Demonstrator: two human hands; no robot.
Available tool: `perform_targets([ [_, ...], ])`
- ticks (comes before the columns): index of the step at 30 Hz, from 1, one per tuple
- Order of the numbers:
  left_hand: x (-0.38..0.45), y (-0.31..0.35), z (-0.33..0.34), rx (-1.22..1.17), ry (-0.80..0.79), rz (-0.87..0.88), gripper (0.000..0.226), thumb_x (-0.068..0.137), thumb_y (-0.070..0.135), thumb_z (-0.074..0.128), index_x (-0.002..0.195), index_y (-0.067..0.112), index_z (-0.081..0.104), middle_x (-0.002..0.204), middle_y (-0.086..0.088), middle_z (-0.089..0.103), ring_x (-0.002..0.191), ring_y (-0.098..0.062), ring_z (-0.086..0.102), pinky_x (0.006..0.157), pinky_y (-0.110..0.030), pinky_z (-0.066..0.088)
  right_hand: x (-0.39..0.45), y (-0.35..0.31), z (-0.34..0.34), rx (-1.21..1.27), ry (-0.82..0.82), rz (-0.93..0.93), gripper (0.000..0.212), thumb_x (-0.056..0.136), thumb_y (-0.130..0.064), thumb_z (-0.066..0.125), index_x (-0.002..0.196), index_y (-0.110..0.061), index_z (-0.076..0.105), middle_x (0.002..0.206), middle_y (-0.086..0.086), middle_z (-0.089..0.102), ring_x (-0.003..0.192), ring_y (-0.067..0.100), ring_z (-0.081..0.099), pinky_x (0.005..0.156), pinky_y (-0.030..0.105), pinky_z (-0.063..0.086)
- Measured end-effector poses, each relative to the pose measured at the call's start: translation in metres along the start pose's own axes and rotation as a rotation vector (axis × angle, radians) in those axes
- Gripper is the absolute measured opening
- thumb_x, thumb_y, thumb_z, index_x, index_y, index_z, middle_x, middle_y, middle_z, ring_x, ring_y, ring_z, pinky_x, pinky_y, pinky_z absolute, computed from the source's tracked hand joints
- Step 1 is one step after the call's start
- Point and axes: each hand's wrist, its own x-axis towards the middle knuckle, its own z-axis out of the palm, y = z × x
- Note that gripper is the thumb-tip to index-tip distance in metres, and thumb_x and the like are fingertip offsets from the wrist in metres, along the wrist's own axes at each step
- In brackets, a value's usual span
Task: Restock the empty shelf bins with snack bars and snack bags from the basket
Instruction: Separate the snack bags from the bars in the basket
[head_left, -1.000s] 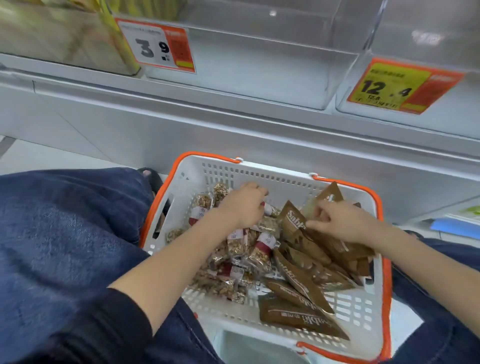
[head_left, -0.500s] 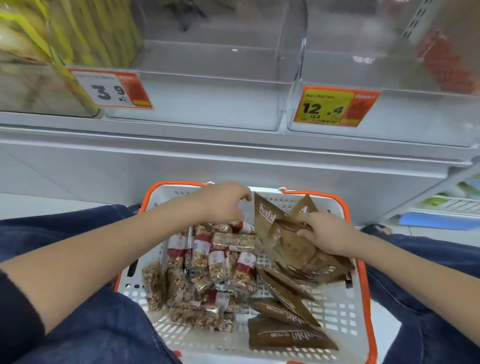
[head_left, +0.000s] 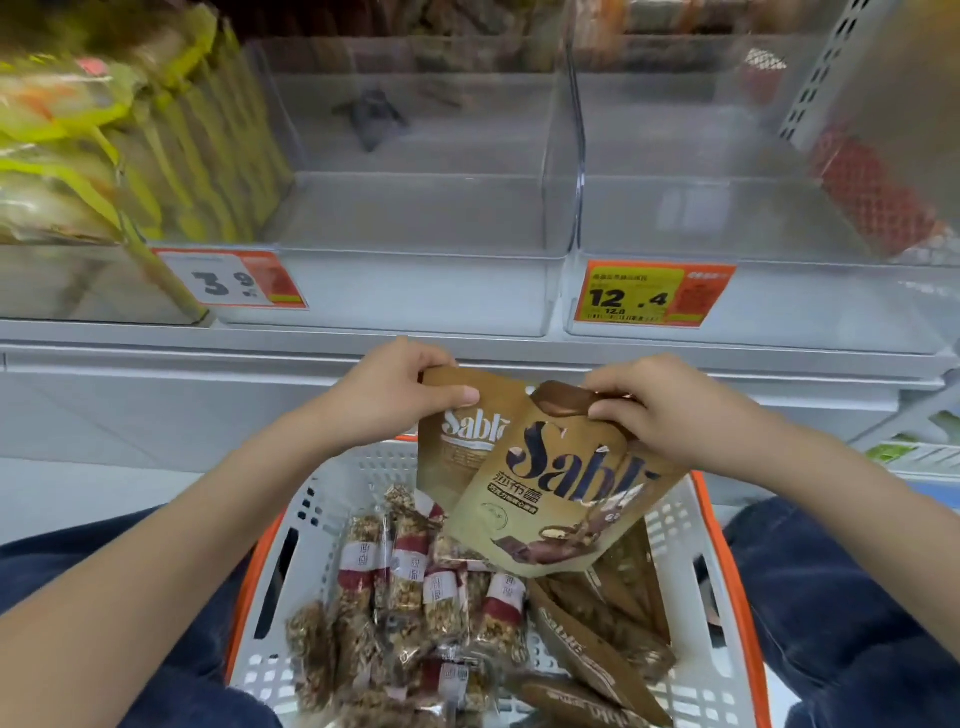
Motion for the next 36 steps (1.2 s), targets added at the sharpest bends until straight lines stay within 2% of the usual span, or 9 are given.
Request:
perform_targets([
  [4,-0.005,0.011,-0.013,-0.158,0.130,-0.022,0.027,0.086,0.028,0.066,0.066,0.012,0.061,0.054,0.004,0.055,0.053,-0.008,0.047,0.059,-0.026,0.038,0.002,-0.006,-0.009,-0.021,0.198,0.024,0.020,0.096,-0.018,0.051,0.098,-0.019,0.071,0.084,0.001,0.071,0.079,0.019,0.062,0.071,0.032,0.047],
  [9,-0.010,0.015,-0.014,-0.067,0.375,0.007,0.023,0.085,0.026,0.067,0.064,0.017,0.061,0.055,0.008,0.060,0.050,-0.002,0.054,0.045,-0.016,0.036,0.008,-0.010,-0.004,0.140,0.395,0.197,0.021,0.096,-0.009,0.048,0.084,-0.014,0.064,0.064,0.005,0.067,0.039,0.000,0.058,0.049,0.023,0.050],
  [14,-0.008,0.000,0.004,0.001,0.351,-0.099,0.023,0.085,0.026,0.068,0.065,0.014,0.061,0.060,-0.001,0.062,0.054,-0.012,0.055,0.050,-0.023,0.036,0.014,-0.002,0.022,0.339,0.183,0.382,0.026,0.095,-0.009,0.049,0.120,-0.013,0.053,0.096,0.008,0.068,0.066,0.020,0.071,0.070,0.042,0.058],
  [18,-0.016,0.004,0.015,0.017,0.373,-0.125,0.027,0.085,0.026,0.066,0.066,0.008,0.058,0.052,-0.001,0.051,0.053,-0.019,0.049,0.052,-0.027,0.037,-0.004,-0.022,0.032,0.775,-0.125,0.470,0.036,0.087,-0.029,0.067,0.117,-0.019,0.049,0.107,0.008,0.066,0.081,0.017,0.072,0.075,0.037,0.060],
  [22,-0.029,0.019,0.044,-0.232,0.224,-0.194,0.028,0.075,0.023,0.068,0.057,0.012,0.051,0.051,-0.006,0.048,0.054,-0.028,0.052,0.067,-0.046,0.054,-0.012,-0.049,0.048,0.957,-0.395,0.284,0.069,0.079,-0.035,0.073,0.135,-0.032,0.032,0.127,-0.027,0.044,0.120,0.005,0.054,0.098,0.033,0.048],
  [26,-0.031,0.029,0.063,-0.368,0.102,-0.229,0.018,0.077,0.020,0.069,0.064,0.011,0.059,0.075,-0.023,0.068,0.067,-0.031,0.064,0.073,-0.041,0.054,-0.006,-0.054,0.075,0.630,-0.059,0.209,0.039,0.085,-0.015,0.065,0.119,-0.024,0.049,0.087,-0.013,0.060,0.075,-0.001,0.059,0.064,0.011,0.046],
  [30,-0.028,0.010,0.043,-0.426,0.015,-0.256,0.021,0.095,0.021,0.052,0.085,0.011,0.068,0.083,-0.005,0.074,0.078,-0.017,0.070,0.078,-0.031,0.055,-0.001,-0.038,0.065,0.538,0.062,0.290,0.029,0.094,-0.001,0.049,0.083,-0.025,0.061,0.062,-0.008,0.055,0.053,0.006,0.051,0.042,0.009,0.033],
  [34,-0.024,-0.058,0.044,0.164,-0.006,-0.190,0.017,0.094,0.009,0.049,0.104,0.016,0.061,0.104,-0.002,0.067,0.083,-0.016,0.065,0.070,-0.023,0.052,0.000,-0.004,0.040,0.542,0.085,0.414,0.016,0.096,-0.011,0.052,0.084,-0.017,0.061,0.060,-0.004,0.050,0.056,0.011,0.045,0.046,0.017,0.035],
  [36,-0.025,-0.096,0.073,0.611,-0.172,-0.009,0.051,0.085,-0.005,0.048,0.130,0.020,0.047,0.133,-0.004,0.052,0.117,-0.022,0.053,0.095,-0.032,0.046,-0.004,0.008,0.033,0.492,0.061,0.401,0.016,0.095,-0.010,0.054,0.082,-0.013,0.062,0.065,0.001,0.053,0.055,0.011,0.044,0.050,0.019,0.035],
])
